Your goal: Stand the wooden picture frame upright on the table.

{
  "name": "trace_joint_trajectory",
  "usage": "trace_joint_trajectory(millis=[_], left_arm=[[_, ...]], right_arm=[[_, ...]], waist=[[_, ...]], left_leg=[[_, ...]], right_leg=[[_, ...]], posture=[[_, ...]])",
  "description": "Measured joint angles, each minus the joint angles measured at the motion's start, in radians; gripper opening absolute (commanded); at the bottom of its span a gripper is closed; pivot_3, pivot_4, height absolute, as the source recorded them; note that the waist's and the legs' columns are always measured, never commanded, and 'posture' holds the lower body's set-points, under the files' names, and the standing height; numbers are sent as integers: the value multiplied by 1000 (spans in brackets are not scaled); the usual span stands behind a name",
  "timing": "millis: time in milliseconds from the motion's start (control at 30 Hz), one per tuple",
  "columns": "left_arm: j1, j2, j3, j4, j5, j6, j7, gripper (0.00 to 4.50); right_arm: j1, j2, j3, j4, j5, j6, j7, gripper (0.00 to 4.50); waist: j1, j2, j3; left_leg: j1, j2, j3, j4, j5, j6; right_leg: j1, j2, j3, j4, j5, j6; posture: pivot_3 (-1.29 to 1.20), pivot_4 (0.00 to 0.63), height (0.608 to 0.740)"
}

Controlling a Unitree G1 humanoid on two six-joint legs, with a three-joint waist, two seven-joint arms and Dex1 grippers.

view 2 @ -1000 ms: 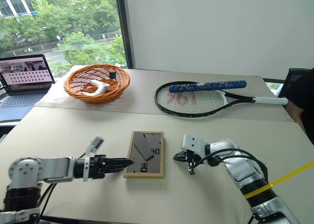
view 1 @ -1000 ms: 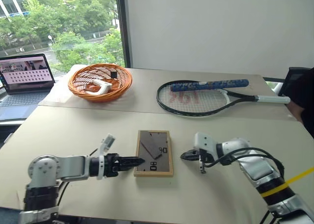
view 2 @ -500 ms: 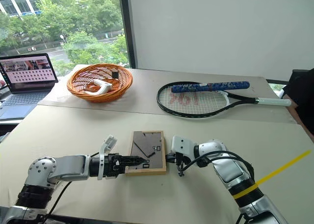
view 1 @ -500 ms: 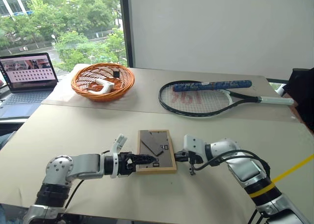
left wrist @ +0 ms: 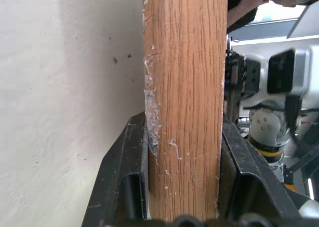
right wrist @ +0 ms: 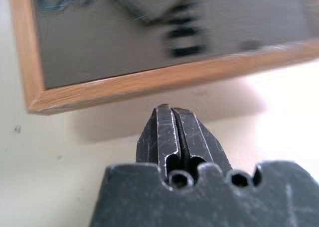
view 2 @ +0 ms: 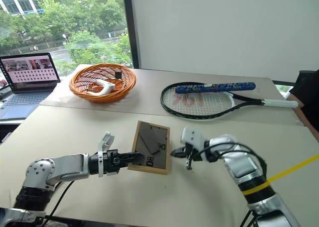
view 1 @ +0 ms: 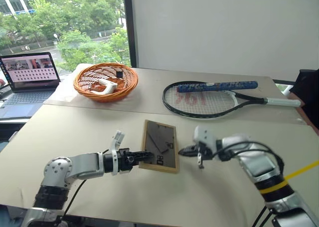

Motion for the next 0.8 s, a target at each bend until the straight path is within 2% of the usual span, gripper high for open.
trace_joint_trajectory(millis=[33, 100, 133, 200, 233, 367, 533, 800], left_arm=[[-6, 19, 13, -10, 19, 0, -30, 1147], [-19, 38, 31, -38, 62, 2, -101, 1147], [-25, 46, 33, -58, 96, 5, -150, 1147], [-39, 49, 30, -85, 153, 17, -220, 1147], [-45, 49, 24, -95, 181, 22, -254, 1147], [-52, 49, 5, -100, 244, 38, -320, 1147], [-59, 48, -3, -89, 288, 44, -346, 1147], [-80, 43, -2, -44, 293, 58, -348, 1147]], right_arm=[[-29, 2, -39, -10, 45, 57, -3, 595], [-84, 26, -104, -31, 141, 168, -13, 905], [-107, 42, -123, -57, 196, 230, -16, 1355], [-127, 82, -127, -100, 261, 299, -25, 1871], [-131, 109, -118, -113, 286, 327, -39, 2332], [-132, 161, -64, -118, 294, 355, -93, 3693], [-132, 169, 8, -118, 290, 354, -100, 3693], [-132, 156, 19, -95, 276, 332, -128, 3693]], waist=[[-1, 0, 0], [-3, 0, 0], [-2, 0, 0], [0, 0, 0], [1, 0, 0], [2, 0, 0], [1, 0, 0], [1, 0, 0]], left_leg=[[0, 0, 0, -1, 0, 0], [0, 0, 0, -3, 0, -1], [0, 0, 0, -5, 0, -1], [0, 0, 0, -6, 0, 0], [0, 0, 0, -6, 0, 0], [0, 0, 0, -6, 0, 0], [0, 0, 0, -6, 0, 0], [0, 0, 0, -6, 0, 0]], right_leg=[[0, 0, 0, 0, 0, 0], [0, 0, 0, -1, 0, -1], [0, 0, 0, -2, -1, -1], [0, 0, -1, -3, -1, -1], [0, 0, -1, -3, -1, -1], [-1, 0, -1, -4, -1, -1], [-1, 0, -1, -3, -1, -1], [-1, 0, -1, -4, -1, -1]], posture=[[0, 150, 705], [0, 150, 705], [0, 150, 705], [0, 150, 705], [0, 150, 705], [0, 150, 705], [0, 150, 705], [0, 150, 705]])
